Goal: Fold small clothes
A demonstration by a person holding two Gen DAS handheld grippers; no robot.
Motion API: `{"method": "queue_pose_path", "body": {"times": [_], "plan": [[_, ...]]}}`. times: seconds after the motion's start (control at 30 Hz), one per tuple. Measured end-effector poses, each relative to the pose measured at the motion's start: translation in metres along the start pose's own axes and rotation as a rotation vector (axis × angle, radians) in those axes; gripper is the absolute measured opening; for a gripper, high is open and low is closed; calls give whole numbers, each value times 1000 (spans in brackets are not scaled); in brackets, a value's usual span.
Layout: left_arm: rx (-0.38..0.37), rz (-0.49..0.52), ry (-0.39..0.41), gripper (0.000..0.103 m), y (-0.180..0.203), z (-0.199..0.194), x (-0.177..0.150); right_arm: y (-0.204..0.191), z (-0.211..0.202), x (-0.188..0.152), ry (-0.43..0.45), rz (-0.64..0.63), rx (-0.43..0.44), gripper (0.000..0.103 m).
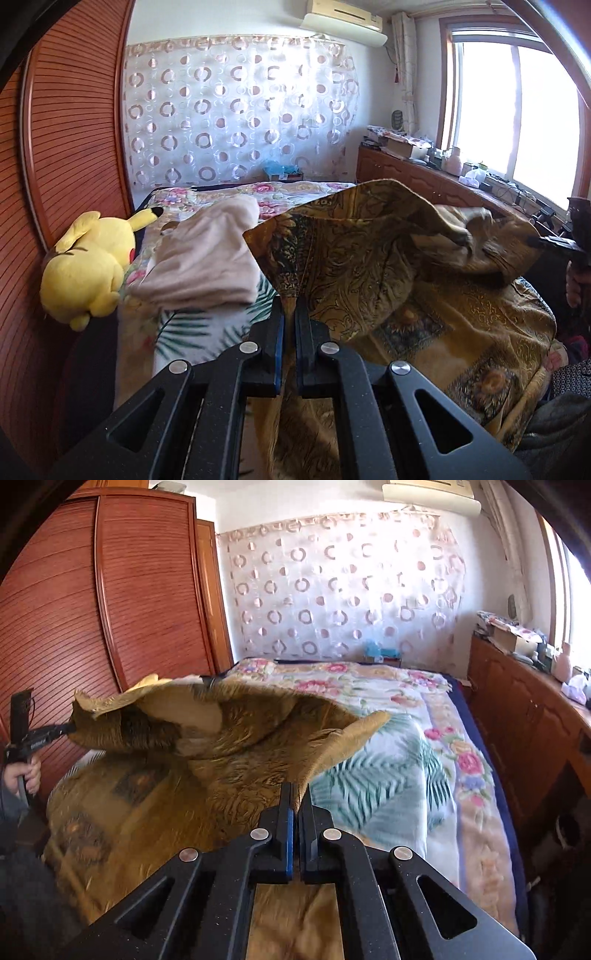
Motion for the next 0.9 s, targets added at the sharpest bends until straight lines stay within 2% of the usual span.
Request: {"method": "queue_pose_path", "body": {"times": [0.13,0.27,0.4,0.47,0.53,0.6,0.67,0.77,0.9], "plan": [[25,-17,-4,5,-14,-15,-13,1,-25,-24,-56,7,-12,1],[32,-3,-23,6,-18,-24,-28,-5,-30,-42,-134,-15,-14,1],[41,-1,-8,13,-22,-31,-23,1,-33,-28,-144,-4,-16,2],[43,-11,24,30,-25,-37,-13,5,-37,-16,-122,3,-34,10],[39,-18,54,43,-27,-40,-2,11,-43,-8,-100,8,-46,14],[41,-14,63,51,-29,-37,9,16,-50,1,-71,1,-66,26],[55,-7,76,67,-34,-31,19,26,-51,12,-53,6,-98,31],[78,15,82,74,-45,-12,34,47,-42,20,-53,21,-155,41],[121,9,65,74,-65,19,42,76,-9,12,-107,59,-207,41]]}}
Point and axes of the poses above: each gripper's, at about its wrist camera, not at the fingertips, and z roughly the way its jaws point, y to its right, x to its top, the point moved 10 cm from there along z, roughly the way its jaws point, and after that the axes turned 12 degrees about -z, right-handed, at the moved point
